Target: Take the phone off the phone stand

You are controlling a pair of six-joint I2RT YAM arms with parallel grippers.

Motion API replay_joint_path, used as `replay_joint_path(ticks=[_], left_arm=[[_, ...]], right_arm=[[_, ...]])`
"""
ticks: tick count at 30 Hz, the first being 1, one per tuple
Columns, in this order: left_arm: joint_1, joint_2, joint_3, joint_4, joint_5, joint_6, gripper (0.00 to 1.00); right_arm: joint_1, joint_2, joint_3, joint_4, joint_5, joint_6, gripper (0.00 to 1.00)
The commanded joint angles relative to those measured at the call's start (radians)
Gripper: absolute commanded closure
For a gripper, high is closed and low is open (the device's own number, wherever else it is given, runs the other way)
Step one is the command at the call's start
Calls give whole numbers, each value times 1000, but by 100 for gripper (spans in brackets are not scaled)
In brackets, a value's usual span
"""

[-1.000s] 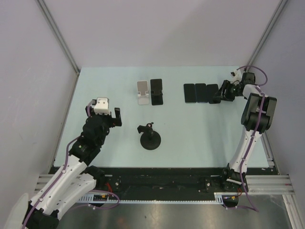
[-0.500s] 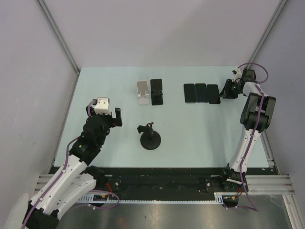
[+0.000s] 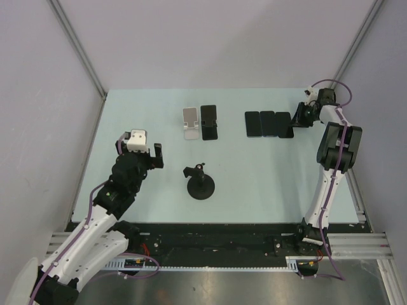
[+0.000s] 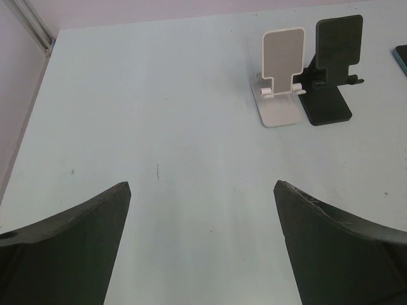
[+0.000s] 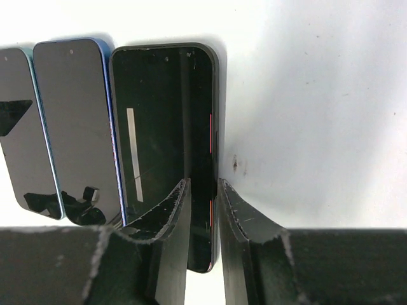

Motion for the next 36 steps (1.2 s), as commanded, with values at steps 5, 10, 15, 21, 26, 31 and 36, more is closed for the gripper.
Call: replay_joint_path(ticks=[5,10,15,21,26,31,36], left_arm=[[-5,6,-7,40,10,27,0],[-3,8,-7,42,12,27,0],[-3,5,-7,42,13,25,0],[-5,0,-7,42,29,21,0],[-9,-14,-7,43,41,16,0],[-25,-22,-7,45,56,11,0],[-46,-34,-5,45,65,8,0]], right_arm=[[28,61,66,-43,-19,-10,74],[31,47,71,-34,-20,2,74],[25,-8,55,-9,3,28,69],[5,-143,-23,63,15,95,56],[-11,-295,-251,202,20,232,55],[-37,-453,-487,353,-3,404,53],[-24,-510,-655,465,-14,543,53]])
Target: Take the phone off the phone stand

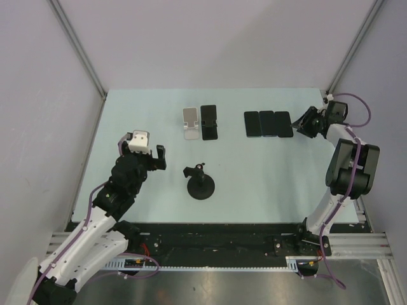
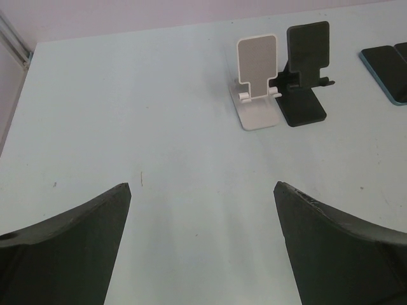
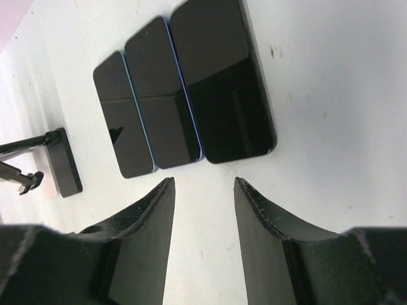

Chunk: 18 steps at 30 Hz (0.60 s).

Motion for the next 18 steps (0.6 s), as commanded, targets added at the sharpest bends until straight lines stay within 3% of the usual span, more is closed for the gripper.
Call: replay_joint_path(ticks=[1,7,18], left_arm=[[-17,-21,-6,41,29,9,0],[-20,-24,-6,39,32,6,0],[-20,-16,-6,41,32,6,0]], right_arm=[[16,-38,-140,151,-15,179,54],[9,-49,-282,335,9,348,67],[-1,40,-348,523,23,486,68]])
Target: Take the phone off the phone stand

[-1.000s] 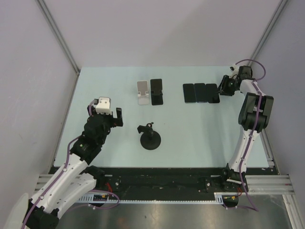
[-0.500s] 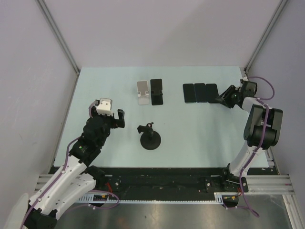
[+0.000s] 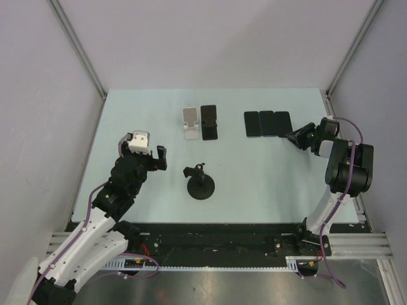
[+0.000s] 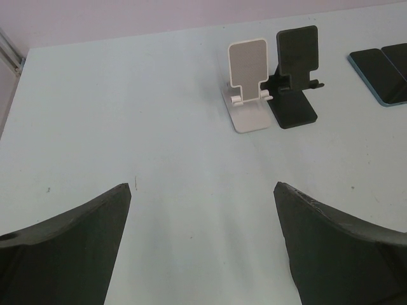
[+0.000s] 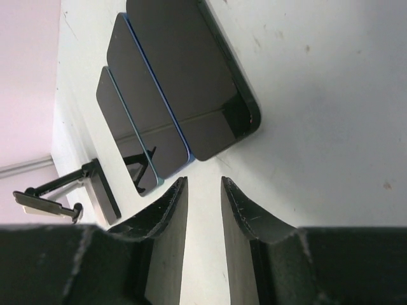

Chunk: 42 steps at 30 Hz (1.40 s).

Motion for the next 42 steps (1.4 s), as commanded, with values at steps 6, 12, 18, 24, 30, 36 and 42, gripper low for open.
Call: replay_joint_path(ticks=[6,12,18,24,30,36,42], left_arm=[[-6,-1,-6,36,7,11,0],[-6,2,-6,36,3,11,0],[-8,4,-6,36,1,13,0],[-8,5,-8,36,1,13,0],[-8,5,-6,37,3,11,0],[-8,5,-6,36,7,11,0],[-6,5,-6,37,12,8,0]], right_arm=[[-1,79,-13,164,44,133,65],[7,105,-13,178,68,150,64],[16,126,-13,206,81,170,64],[19,137,-13,227,81,182,64],[18,142,-13,246,74,181,64],[18,143,-13,253,68,182,64],[21,108,-13,207,78,153,63]])
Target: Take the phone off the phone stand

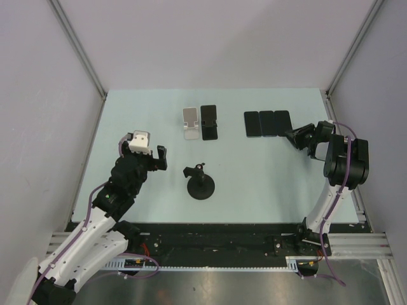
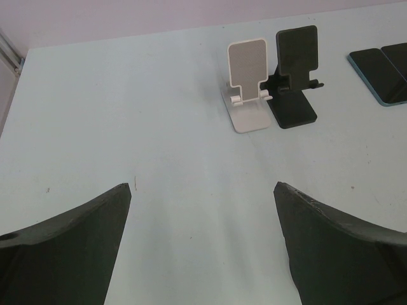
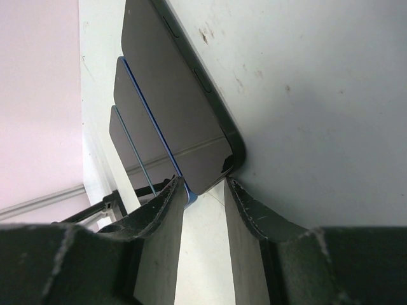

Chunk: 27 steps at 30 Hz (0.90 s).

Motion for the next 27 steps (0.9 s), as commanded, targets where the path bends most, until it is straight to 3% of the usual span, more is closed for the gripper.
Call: replay_joint_path(ticks=[1,9,17,23,27], left_arm=[[-6,4,-6,34,16,8,0],[-6,4,0,47,130,-9,0],[-7,37,17,68,409,42,0],[-9,56,56,67,547,27,0],[-19,60,66,67,658,-64,0]], right_arm=[[7,-27,0,-35,30,-49,62],[7,-237,0,-221,70,-227,53],[37,-574,0,-451,91,-484,18],[116,-835,0,-673,140,-645,7],[180,-968,0,-750,169,-714,1]])
